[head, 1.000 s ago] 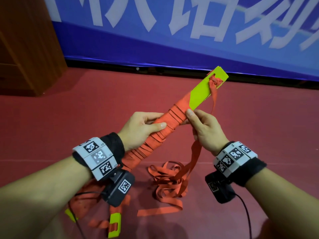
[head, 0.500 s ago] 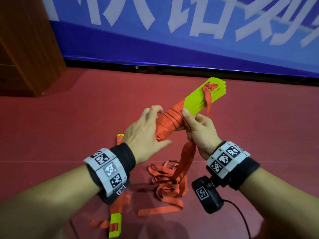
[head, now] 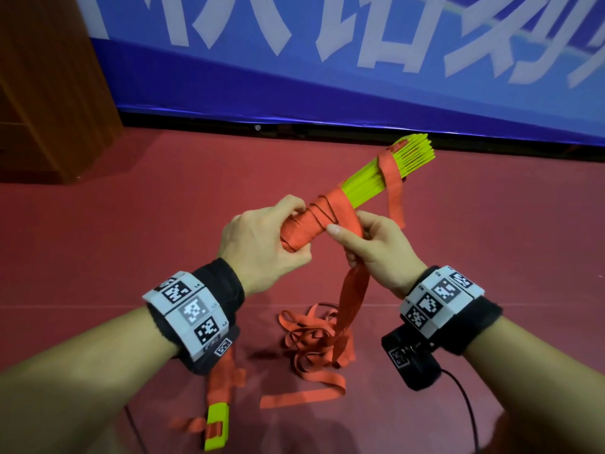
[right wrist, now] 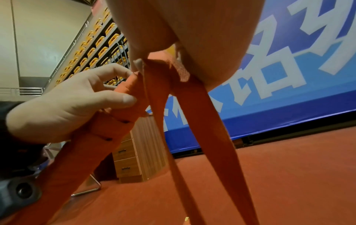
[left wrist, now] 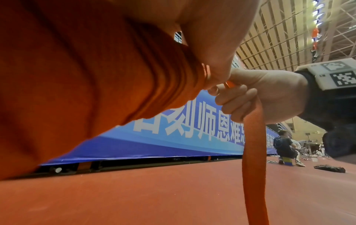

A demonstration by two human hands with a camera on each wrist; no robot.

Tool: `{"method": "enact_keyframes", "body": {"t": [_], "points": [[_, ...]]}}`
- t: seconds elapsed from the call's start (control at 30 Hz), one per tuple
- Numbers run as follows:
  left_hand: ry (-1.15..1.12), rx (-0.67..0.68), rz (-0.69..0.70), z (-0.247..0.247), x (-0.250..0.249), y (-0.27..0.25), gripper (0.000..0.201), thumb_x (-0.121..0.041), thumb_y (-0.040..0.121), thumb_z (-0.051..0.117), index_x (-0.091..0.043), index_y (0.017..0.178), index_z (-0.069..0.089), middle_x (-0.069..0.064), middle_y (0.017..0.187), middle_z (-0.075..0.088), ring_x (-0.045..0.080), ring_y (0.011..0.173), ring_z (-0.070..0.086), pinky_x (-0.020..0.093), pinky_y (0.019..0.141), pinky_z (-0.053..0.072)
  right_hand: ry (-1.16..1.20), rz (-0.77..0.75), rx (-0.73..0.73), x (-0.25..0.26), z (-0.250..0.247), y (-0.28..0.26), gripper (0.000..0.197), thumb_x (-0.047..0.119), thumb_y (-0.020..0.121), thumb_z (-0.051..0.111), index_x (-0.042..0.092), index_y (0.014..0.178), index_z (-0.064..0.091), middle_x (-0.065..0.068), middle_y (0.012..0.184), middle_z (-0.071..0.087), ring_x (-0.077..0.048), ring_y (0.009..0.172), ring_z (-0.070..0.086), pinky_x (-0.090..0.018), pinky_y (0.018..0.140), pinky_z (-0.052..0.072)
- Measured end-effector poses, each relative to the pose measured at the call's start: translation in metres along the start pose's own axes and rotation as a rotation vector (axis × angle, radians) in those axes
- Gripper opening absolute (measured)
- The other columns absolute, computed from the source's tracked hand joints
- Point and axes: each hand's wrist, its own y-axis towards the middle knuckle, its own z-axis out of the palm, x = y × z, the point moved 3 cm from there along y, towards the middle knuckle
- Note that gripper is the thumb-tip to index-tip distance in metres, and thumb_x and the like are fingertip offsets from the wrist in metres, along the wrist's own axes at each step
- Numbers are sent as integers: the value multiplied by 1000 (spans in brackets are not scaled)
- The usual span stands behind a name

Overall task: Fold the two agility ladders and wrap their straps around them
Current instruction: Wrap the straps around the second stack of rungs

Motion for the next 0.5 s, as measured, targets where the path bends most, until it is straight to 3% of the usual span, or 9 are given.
{"method": "enact_keyframes", "body": {"t": [0.07,0.17,0.4,0.5], "points": [[-32,-4,-14,-1,1,0,41,-48,72,66,-36,110,56,-10,86,70,22,77,67,40,71,55,41,-8,9,1,-2,0,29,15,91,72,-8,80,58,-1,51,53,-17,53,59,-23,60,54],[-82,-10,-47,-2,4,1,37,-47,72,65,-34,106,62,-9,82,70,20,75,67,39,71,55,20,-22,23,6,-3,-2,24,19,94,68,5,76,63,-3,53,60,-14,53,63,-19,58,52],[-176,45,-103,2,6,0,44,-51,71,57,-37,112,64,-10,86,73,19,82,69,39,75,55,26,-50,38,6,1,-2,30,21,107,49,8,89,70,4,48,37,-10,42,32,-19,45,31],[-193,53,-102,1,3,2,42,-48,74,60,-37,114,63,-9,84,73,18,77,68,39,73,56,-14,-90,-10,9,-2,0,31,20,107,49,11,88,71,11,49,35,-7,45,29,-19,46,26]]}}
